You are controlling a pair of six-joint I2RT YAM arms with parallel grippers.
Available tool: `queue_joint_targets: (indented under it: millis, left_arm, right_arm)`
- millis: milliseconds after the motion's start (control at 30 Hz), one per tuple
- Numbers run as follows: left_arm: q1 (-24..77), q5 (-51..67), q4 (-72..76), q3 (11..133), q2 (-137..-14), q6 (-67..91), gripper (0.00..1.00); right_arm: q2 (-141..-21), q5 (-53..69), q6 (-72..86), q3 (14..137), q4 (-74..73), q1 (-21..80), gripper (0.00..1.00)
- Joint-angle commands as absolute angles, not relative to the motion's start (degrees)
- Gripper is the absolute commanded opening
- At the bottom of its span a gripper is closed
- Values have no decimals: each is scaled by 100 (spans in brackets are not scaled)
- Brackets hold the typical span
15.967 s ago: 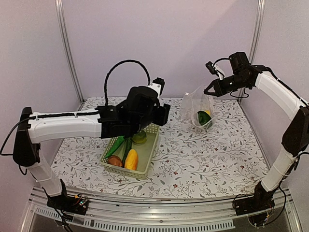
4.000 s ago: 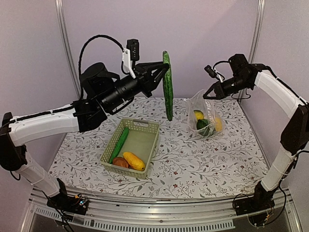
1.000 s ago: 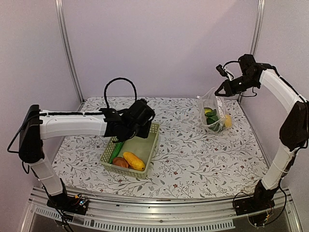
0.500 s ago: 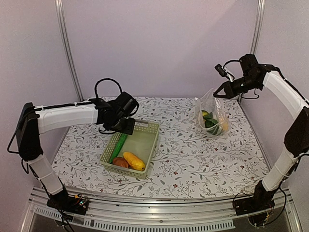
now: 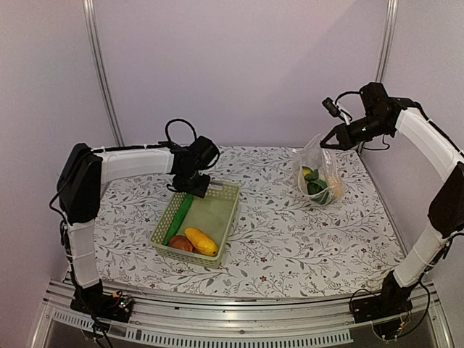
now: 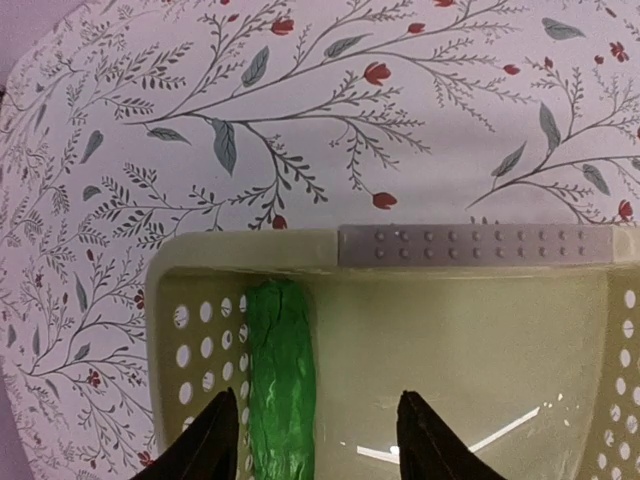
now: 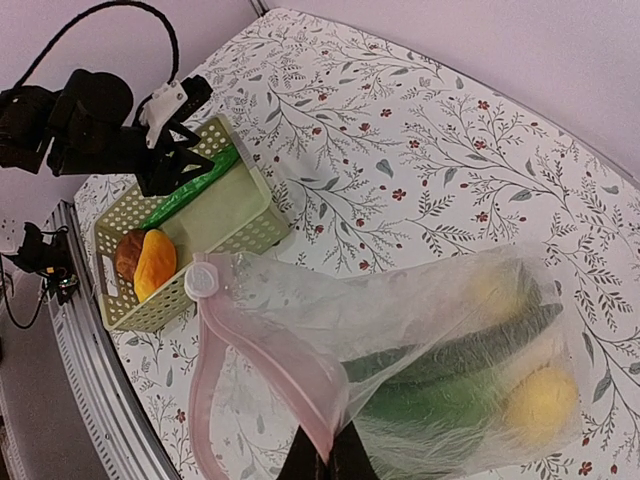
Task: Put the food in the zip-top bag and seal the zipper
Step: Pick up the fake vegetable from the bin.
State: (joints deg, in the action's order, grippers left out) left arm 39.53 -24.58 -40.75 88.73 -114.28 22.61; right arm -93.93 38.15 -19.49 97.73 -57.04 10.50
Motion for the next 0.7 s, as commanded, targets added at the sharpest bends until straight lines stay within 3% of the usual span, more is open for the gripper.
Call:
queue_joint_targets:
  millis: [0,233,667]
  left_arm:
    - [3841,-2655,-4385,9156,-11817,2078,55]
    - [3785,-3037,-4632,9393,-12306,2036,60]
    - [3696,-2821,-4579,9618,-12848,1948,60]
  right_arm:
    - [-9193,3912,-2030,9695,-5693,1094,0]
    - [-9193,3880,-2024,9629,-5663,1090,0]
    - [-9228,3842,-2021,9582,-5662,1127,0]
